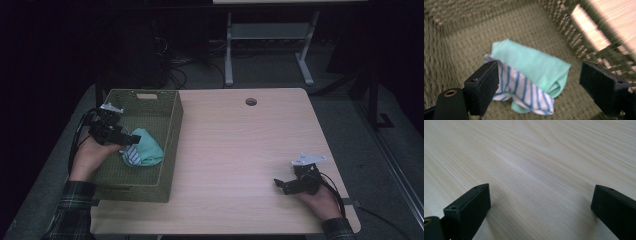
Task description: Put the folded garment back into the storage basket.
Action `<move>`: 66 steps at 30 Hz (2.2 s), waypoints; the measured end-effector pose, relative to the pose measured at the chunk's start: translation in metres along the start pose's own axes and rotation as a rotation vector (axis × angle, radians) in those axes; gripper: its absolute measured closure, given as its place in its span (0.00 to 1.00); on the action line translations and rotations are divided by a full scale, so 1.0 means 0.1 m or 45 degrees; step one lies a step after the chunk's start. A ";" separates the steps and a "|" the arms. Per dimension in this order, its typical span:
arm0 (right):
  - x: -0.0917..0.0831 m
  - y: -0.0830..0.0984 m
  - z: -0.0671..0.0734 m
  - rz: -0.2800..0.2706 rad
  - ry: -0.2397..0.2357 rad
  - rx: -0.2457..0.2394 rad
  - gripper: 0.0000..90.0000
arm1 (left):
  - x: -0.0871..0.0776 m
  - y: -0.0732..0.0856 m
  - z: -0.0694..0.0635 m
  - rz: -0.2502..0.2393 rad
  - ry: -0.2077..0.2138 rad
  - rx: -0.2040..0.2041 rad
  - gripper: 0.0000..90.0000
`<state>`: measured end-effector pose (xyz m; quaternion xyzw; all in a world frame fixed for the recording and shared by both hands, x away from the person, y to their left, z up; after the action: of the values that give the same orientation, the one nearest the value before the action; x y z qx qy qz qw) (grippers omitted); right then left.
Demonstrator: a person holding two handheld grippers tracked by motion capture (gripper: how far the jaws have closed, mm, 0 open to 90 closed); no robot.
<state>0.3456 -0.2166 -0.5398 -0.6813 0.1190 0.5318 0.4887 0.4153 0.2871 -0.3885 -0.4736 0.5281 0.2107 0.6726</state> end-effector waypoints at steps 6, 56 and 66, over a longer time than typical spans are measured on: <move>0.00 0.00 0.00 0.000 0.000 0.000 0.02 | -0.12 -0.12 -0.16 -0.045 0.016 0.037 0.17; 0.02 -0.03 -0.01 0.002 0.006 -0.001 0.02 | 0.37 -0.77 -1.77 -0.275 0.275 0.179 0.18; 0.02 -0.03 -0.01 0.002 0.007 -0.001 0.02 | 0.56 -0.77 -2.00 -0.272 0.271 0.215 0.18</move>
<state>0.3491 -0.2151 -0.5400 -0.6829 0.1206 0.5305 0.4876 0.3930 0.0679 -0.4062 -0.4884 0.5590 0.0416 0.6688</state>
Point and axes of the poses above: each handheld gripper's, and its own axes: x roughly forward along the jaws, y roughly out of its underside, z roughly to its left, the point moved 8 cm from there along x, roughly forward along the jaws, and after that the axes turned 12 degrees about z, right-handed, at the moved point
